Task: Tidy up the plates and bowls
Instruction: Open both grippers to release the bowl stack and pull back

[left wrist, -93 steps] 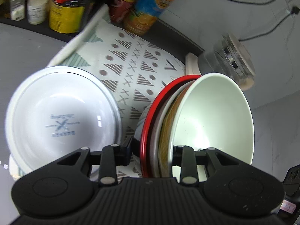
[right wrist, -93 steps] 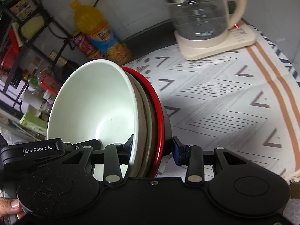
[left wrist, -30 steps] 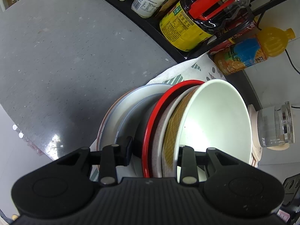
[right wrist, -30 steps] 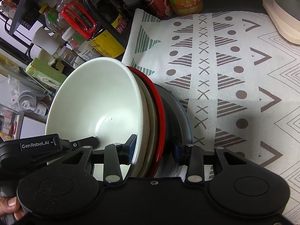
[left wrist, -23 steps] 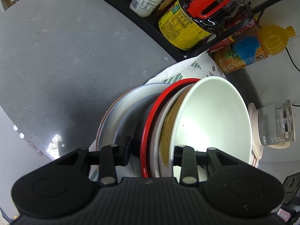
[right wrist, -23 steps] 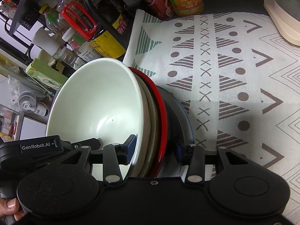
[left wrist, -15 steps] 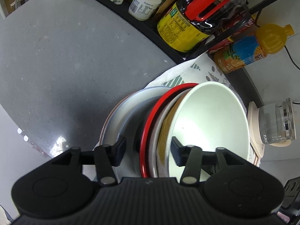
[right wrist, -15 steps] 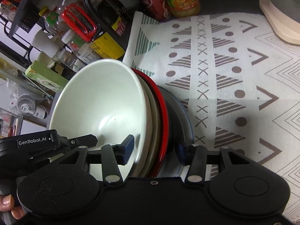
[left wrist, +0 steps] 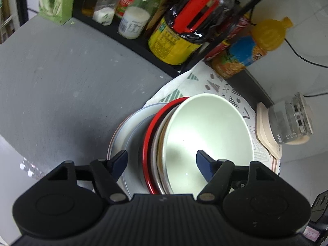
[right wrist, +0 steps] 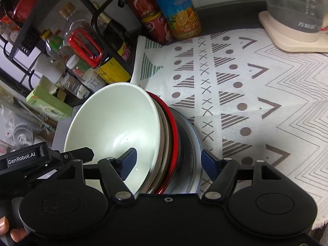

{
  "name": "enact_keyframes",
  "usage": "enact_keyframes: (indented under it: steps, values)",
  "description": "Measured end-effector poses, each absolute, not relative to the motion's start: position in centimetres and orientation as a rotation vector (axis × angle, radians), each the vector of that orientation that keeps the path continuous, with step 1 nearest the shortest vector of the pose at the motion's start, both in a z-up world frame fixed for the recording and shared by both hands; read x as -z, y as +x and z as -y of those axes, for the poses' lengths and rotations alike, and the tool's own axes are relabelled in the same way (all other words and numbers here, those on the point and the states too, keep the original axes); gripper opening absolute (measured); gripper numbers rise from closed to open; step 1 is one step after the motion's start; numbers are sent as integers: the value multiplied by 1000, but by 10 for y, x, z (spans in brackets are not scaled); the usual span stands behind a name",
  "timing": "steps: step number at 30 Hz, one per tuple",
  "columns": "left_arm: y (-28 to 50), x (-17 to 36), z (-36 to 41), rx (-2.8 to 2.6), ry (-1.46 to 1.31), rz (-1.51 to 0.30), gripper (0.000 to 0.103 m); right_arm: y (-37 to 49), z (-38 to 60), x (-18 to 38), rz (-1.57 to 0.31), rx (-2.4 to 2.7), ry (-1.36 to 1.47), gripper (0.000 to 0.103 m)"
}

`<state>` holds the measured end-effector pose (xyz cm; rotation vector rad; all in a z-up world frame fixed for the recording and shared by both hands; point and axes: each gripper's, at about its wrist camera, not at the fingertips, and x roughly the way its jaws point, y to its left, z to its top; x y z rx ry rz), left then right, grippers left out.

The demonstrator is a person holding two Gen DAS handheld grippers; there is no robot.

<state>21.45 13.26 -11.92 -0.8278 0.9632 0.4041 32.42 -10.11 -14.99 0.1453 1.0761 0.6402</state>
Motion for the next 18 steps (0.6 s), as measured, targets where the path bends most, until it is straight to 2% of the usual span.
enact_keyframes:
  steps: [2,10,11,13,18]
  values:
    - [216,116,-133,-381,-810,-960,72,318,105,145,-1052,-616,166,79]
    - [215,100,-128,-305,-713,-949,75,290,125,127,-974,-532,235,80]
    - [215,98,-127,-295,-706,-942,80,287,128,125,-965,-526,238,81]
    - [214,96,-125,-286,-694,-931,81,281,135,121,-946,-506,242,86]
    - [214,90,-120,-255,-683,-929,82,271,153,116,-916,-454,262,88]
